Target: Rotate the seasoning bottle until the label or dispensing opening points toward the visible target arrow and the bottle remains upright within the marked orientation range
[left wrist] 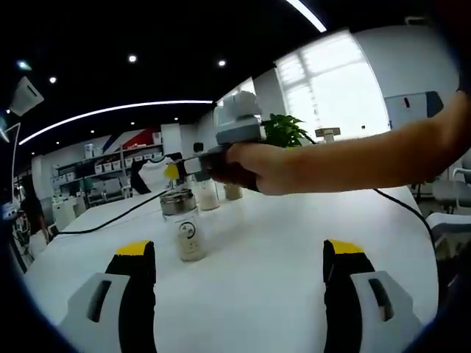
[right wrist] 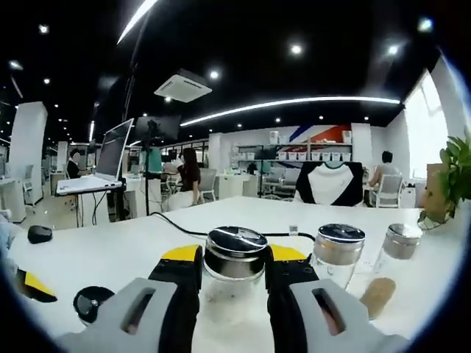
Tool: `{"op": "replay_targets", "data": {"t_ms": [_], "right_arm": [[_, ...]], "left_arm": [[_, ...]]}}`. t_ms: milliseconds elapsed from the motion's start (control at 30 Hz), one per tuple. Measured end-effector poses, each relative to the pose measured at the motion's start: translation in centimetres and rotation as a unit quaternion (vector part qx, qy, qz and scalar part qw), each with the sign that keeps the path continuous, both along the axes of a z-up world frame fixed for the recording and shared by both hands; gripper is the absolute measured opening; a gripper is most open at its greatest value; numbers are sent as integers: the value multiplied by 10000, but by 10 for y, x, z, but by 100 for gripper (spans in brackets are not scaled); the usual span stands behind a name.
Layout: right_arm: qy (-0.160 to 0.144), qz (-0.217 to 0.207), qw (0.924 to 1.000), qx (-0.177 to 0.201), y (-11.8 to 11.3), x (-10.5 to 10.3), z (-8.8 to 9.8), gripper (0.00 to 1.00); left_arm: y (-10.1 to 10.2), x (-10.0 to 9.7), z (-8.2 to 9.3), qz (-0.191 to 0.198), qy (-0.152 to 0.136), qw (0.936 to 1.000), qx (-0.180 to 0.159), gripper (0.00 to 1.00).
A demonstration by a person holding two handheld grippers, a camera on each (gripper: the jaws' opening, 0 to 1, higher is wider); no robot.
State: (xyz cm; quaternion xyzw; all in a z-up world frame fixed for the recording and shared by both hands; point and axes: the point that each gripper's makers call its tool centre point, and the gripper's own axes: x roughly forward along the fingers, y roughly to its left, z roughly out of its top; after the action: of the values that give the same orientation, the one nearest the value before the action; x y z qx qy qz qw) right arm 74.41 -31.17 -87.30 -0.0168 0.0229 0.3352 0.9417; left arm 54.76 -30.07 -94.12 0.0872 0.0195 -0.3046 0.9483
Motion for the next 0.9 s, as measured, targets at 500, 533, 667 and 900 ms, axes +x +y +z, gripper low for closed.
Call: {"op": "replay_targets", "data": {"t_ms": [500,533,667,900], "right_arm": [[-419,320,9979,-387,-9,-65,11,31],[-444,322,9976,-422,-10,-70,13,31],[-473,268,9975,-453,-15,-82,15,31],[-544,429,9962,-538,-17,-111,14,31]], "left_arm": [[1,-1,0,7,-2,10000,-13,98],[1,-1,0,2,-14,10000,-15,98],[0,-1,0,-31,-35,10000,10,97],[-4,-3,4,-166,-47,9997,-143,93]]}}
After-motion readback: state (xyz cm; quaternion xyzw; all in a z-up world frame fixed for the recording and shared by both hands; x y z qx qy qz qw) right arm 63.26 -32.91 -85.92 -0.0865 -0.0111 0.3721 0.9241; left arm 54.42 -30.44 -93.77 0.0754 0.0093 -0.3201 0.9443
